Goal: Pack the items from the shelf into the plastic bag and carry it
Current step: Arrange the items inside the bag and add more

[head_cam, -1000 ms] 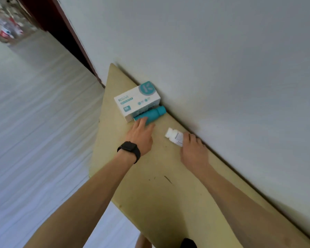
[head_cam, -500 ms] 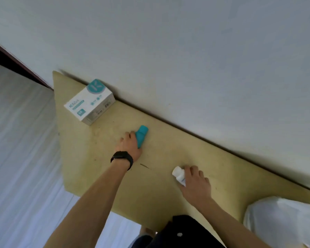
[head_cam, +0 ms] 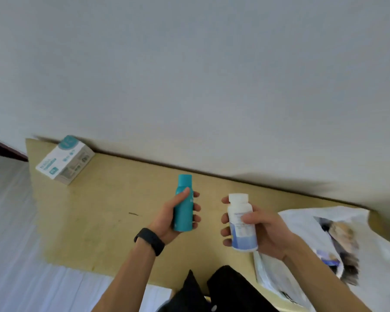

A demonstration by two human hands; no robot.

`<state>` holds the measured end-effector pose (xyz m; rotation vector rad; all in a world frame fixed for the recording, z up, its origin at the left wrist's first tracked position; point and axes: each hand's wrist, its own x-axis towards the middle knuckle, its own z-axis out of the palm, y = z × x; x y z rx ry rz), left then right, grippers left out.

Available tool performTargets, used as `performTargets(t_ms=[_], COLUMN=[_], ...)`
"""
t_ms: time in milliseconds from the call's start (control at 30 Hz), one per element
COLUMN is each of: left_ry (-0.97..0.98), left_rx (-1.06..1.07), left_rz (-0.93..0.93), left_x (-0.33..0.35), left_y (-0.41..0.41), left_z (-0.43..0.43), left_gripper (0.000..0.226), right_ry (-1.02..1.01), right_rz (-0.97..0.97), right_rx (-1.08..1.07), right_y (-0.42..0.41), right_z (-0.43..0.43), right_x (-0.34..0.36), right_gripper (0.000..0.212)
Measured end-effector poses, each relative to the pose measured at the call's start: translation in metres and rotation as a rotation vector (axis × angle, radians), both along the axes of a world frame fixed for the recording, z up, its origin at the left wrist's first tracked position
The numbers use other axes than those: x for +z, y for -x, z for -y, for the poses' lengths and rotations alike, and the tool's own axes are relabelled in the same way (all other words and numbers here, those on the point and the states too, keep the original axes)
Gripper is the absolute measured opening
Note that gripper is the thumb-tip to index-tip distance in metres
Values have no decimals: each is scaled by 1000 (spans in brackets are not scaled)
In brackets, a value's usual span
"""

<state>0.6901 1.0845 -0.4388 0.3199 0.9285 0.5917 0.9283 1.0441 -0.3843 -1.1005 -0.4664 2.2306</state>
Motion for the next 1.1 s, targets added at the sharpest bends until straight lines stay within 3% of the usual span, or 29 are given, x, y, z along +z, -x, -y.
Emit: performTargets(t_ms=[267, 433, 500, 733, 833, 933, 1000, 1100], left_ry=[-323, -615, -702, -734, -649, -588, -884, -1658], left_rx=[-358, -679, -837, -1189, -1175, -1028, -1013, -1115], left_rz=[-19, -291, -369, -653, -730, -728, -835, -1222], left_x=[94, 110, 95, 17, -6, -12, 1, 30], left_y=[-203, -326, -354, -402, -409, -418, -418, -397], left_z=[33, 73, 87, 125, 133, 137, 138, 128], left_gripper=[54, 38, 36, 50, 56, 57, 54, 50], right_ry=[-136, -47, 10, 33, 51, 100, 152, 217], right_rz=[-164, -81, -48, -44, -68, -43, -6, 39], right_rx=[-437, -752, -805, -881, -920, -934, -938, -929], right_y=[-161, -236, -248, -244, -235, -228, -227, -226], right_z=[145, 241, 268, 314, 324, 329, 329, 324], right_x=[55, 48, 41, 28, 25, 22, 19, 13], right_gripper=[41, 65, 66, 56, 48, 41, 36, 36])
